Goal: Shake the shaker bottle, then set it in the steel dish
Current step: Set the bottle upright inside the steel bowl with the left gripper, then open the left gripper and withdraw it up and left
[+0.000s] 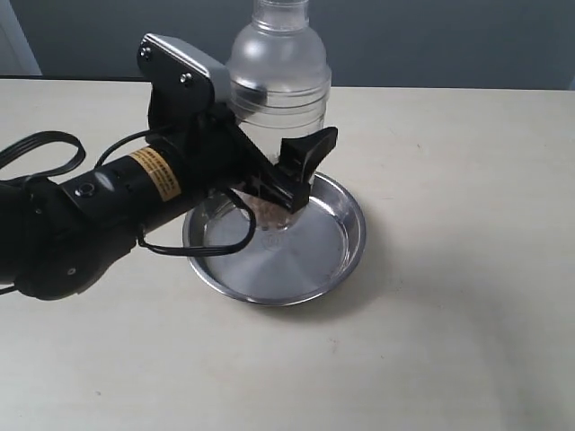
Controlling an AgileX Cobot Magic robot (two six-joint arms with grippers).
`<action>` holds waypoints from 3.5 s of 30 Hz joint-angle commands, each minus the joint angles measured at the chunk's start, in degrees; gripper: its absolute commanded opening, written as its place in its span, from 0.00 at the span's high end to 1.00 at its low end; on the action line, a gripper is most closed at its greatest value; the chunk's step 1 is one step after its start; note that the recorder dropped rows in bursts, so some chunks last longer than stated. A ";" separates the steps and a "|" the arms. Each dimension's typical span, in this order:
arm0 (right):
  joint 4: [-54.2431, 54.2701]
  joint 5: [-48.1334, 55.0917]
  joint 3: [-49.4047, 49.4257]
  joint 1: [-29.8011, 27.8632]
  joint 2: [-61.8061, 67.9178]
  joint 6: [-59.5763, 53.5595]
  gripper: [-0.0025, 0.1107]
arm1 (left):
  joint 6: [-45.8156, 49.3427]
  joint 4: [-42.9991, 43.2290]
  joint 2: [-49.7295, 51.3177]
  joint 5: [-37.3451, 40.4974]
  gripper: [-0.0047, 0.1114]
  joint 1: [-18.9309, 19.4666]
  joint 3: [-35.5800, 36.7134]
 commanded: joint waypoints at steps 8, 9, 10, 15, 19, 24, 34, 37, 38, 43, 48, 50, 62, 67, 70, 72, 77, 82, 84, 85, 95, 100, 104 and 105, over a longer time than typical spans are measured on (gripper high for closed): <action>-0.20 -0.40 0.04 0.15 -0.28 -0.12 0.98 | -0.65 -2.94 9.48 -13.11 0.96 0.02 -0.10; -0.20 -0.40 0.04 0.15 -0.28 -0.12 0.98 | -0.65 -3.22 10.46 -14.24 0.96 0.02 -0.10; -0.20 -0.40 0.04 0.15 -0.28 -0.12 0.98 | -0.65 -3.22 11.45 -15.48 0.96 0.02 -0.10; -0.20 -0.40 0.04 0.15 -0.28 -0.12 0.98 | -0.65 -2.99 15.41 -19.55 0.96 0.02 -0.10; -0.20 -0.40 0.04 0.15 -0.28 -0.12 0.98 | -1.17 -2.16 17.43 -22.08 0.92 0.02 -0.10; -0.20 -0.40 0.04 0.15 -0.28 -0.12 0.98 | -0.54 -2.29 18.32 -22.35 0.70 0.56 -0.10; -0.20 -0.40 0.04 0.15 -0.28 -0.12 0.98 | -0.28 1.70 18.74 -21.59 0.32 4.64 -0.10; -0.20 -0.40 0.04 0.15 -0.28 -0.12 0.98 | -0.50 1.92 20.33 -23.57 0.32 4.64 -0.10; -0.20 -0.40 0.04 0.15 -0.28 -0.12 0.98 | -1.68 2.58 21.46 -23.95 0.32 4.64 -0.10; -0.20 -0.40 0.04 0.15 -0.28 -0.12 0.98 | -1.85 4.29 24.47 -23.95 0.32 4.64 -0.21; -0.20 -0.40 0.04 0.15 -0.28 -0.12 0.98 | -1.15 4.22 25.09 -23.95 0.14 4.64 -0.21; -0.20 -0.40 0.04 0.15 -0.28 -0.12 0.98 | -1.15 4.63 25.64 -23.95 0.05 4.64 -0.21; -0.20 -0.40 0.04 0.15 -0.28 -0.12 0.98 | -1.77 4.92 25.64 -23.95 0.05 4.64 -0.21; -0.20 -0.40 0.04 0.15 -0.28 -0.12 0.98 | -1.75 4.37 24.21 -23.95 0.05 4.64 -0.21; -0.20 -0.40 0.04 0.15 -0.28 -0.12 0.98 | -1.75 3.90 22.93 -23.95 0.05 4.64 -0.21; -0.20 -0.40 0.04 0.15 -0.28 -0.12 0.98 | -1.62 3.09 21.93 -23.17 0.05 4.64 -0.21; -0.20 -0.40 0.04 0.15 -0.28 -0.12 0.98 | -1.55 2.81 20.06 -19.30 0.05 4.64 0.13; -0.20 -0.40 0.04 0.15 -0.28 -0.12 0.98 | -1.55 1.80 17.78 -19.68 0.05 4.64 1.07; -0.20 -0.40 0.04 0.15 -0.28 -0.12 0.98 | -0.96 1.32 16.55 -19.45 0.05 4.64 1.70; -0.20 -0.40 0.04 0.15 -0.28 -0.12 0.98 | -0.96 1.28 15.98 -19.45 0.05 4.64 1.96; -0.20 -0.40 0.04 0.15 -0.28 -0.12 0.98 | -0.69 1.13 12.03 -19.04 0.06 4.64 2.80; -0.20 -0.40 0.04 0.15 -0.28 -0.12 0.98 | -0.10 0.60 10.33 -19.04 0.06 4.64 2.80; -0.20 -0.40 0.04 0.15 -0.28 -0.12 0.98 | 0.48 0.35 8.35 -18.91 0.06 4.64 2.80; -0.20 -0.40 0.04 0.15 -0.28 -0.12 0.98 | 0.68 0.21 7.53 -18.35 0.06 4.64 2.80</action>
